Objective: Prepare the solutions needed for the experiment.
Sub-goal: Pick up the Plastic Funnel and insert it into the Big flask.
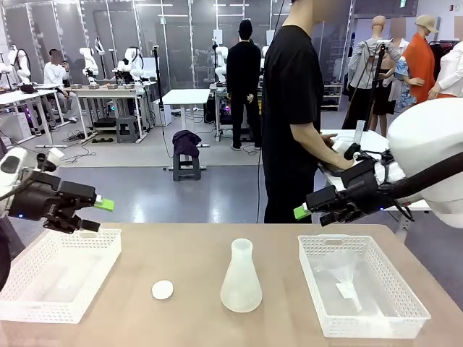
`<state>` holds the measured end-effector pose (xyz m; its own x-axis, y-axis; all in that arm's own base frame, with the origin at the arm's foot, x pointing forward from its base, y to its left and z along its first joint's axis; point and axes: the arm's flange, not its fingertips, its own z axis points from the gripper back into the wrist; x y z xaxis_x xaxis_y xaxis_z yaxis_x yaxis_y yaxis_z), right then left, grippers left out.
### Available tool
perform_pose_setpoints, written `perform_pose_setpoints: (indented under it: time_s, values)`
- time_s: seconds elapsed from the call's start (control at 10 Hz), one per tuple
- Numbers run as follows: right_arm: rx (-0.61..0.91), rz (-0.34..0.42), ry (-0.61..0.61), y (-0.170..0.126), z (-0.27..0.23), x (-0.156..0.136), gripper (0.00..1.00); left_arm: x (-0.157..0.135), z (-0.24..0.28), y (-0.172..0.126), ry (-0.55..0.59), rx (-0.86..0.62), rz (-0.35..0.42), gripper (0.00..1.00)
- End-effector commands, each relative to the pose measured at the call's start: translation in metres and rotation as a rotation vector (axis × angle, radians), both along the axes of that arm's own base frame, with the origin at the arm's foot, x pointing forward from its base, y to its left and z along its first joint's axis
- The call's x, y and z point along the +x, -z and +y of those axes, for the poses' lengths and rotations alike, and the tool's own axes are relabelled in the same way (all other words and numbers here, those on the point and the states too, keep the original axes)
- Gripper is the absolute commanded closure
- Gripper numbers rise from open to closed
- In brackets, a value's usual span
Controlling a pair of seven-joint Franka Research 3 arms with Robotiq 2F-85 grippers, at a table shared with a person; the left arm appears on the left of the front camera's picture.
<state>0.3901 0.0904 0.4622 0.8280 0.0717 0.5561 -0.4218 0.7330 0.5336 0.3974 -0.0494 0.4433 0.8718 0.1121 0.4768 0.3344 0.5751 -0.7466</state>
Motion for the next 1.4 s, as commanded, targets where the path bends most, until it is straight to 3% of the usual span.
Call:
perform_pose_setpoints:
  time_s: [0.0, 0.1, 0.2, 0.4, 0.5, 0.6, 0.7, 0.8, 1.0, 1.3]
  values:
    - [0.069, 0.036, -0.007, 0.006, -0.004, 0.008, 0.00, -0.003, 0.008, 0.026, 0.049, -0.097, -0.011, 0.00]
    - [0.069, 0.069, 0.021, 0.005, -0.004, 0.009, 0.00, -0.005, 0.008, 0.028, 0.080, -0.108, -0.022, 0.00]
    - [0.050, 0.036, 0.008, 0.005, -0.004, 0.006, 0.00, -0.001, 0.008, 0.005, 0.009, -0.071, -0.013, 0.00]
    - [0.065, 0.051, 0.019, 0.003, -0.006, 0.002, 0.00, -0.001, 0.008, 0.005, 0.009, -0.071, -0.013, 0.00]
    - [0.065, 0.051, 0.019, 0.003, -0.006, 0.002, 0.00, -0.002, 0.011, 0.015, 0.024, -0.083, -0.007, 0.00]
    - [0.059, 0.072, 0.033, 0.003, -0.006, 0.001, 0.00, 0.002, 0.010, 0.014, 0.113, -0.113, 0.010, 0.00]
    - [0.094, 0.103, 0.010, 0.006, -0.012, 0.006, 0.00, 0.011, 0.021, 0.020, 0.093, -0.228, 0.104, 0.00]
    - [0.100, 0.131, -0.008, 0.009, -0.020, 0.011, 0.00, 0.019, 0.035, 0.029, 0.090, -0.336, 0.142, 0.00]
    - [0.045, 0.113, -0.051, 0.008, -0.028, 0.022, 0.00, 0.027, 0.045, 0.040, 0.166, -0.483, 0.166, 0.00]
    - [-0.241, -0.235, -0.316, 0.005, -0.020, 0.039, 0.00, 0.029, 0.057, 0.059, 0.210, -0.570, 0.185, 0.00]
